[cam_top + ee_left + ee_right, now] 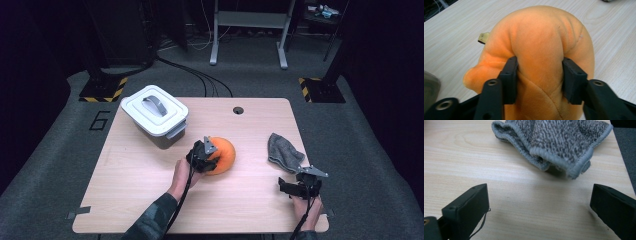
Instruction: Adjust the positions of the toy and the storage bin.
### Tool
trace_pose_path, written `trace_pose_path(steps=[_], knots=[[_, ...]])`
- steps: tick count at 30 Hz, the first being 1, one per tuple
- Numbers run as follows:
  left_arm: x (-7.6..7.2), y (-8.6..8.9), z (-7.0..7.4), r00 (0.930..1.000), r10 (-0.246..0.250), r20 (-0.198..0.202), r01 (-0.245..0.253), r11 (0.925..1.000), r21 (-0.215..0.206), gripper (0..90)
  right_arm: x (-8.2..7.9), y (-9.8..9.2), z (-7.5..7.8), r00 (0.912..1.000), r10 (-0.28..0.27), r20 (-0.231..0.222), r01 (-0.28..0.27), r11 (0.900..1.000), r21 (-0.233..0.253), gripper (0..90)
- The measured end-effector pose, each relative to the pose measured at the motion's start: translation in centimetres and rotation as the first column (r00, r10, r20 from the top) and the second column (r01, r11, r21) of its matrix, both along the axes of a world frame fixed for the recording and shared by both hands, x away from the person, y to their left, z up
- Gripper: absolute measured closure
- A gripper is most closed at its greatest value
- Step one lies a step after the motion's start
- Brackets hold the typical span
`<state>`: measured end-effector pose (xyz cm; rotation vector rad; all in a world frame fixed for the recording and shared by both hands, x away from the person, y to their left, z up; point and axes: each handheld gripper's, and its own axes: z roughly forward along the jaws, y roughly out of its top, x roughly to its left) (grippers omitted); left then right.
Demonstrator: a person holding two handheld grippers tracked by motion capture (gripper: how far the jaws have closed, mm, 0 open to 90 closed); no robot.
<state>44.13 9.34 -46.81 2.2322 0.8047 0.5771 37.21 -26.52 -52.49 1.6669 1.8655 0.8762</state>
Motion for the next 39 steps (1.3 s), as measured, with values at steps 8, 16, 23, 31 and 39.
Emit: trace_pose_path(steps=[8, 16, 23, 31, 39], knots=[[-0.3, 0.7, 0.1, 0.9996, -0.015, 0.022, 0.017, 0.9983, -0.055, 66.5, -0.2, 0.0, -0.1, 1.0, 0.004, 0.005, -0.004, 1.0, -0.012, 2.3], [-0.6, 1.5, 0.5, 0.999, -0.017, 0.042, 0.022, 0.9933, -0.113, 70.1, -0.2, -0.3, -0.2, 1.0, 0.0, 0.007, -0.001, 1.0, 0.009, 2.9], [-0.9, 1.8, 0.9, 0.9983, -0.031, 0.05, 0.037, 0.9909, -0.13, 70.7, -0.1, -0.2, -0.2, 1.0, 0.003, 0.003, -0.003, 1.0, -0.001, 2.9], [-1.4, 2.4, 1.5, 0.9979, -0.039, 0.051, 0.046, 0.988, -0.147, 70.7, -0.1, 0.0, -0.3, 1.0, 0.001, 0.002, -0.001, 1.0, -0.016, 2.9], [-2.1, 3.2, 2.1, 0.9978, -0.041, 0.053, 0.048, 0.9868, -0.155, 70.6, -0.1, 0.1, -0.3, 1.0, -0.001, -0.006, 0.001, 1.0, -0.026, 3.1]])
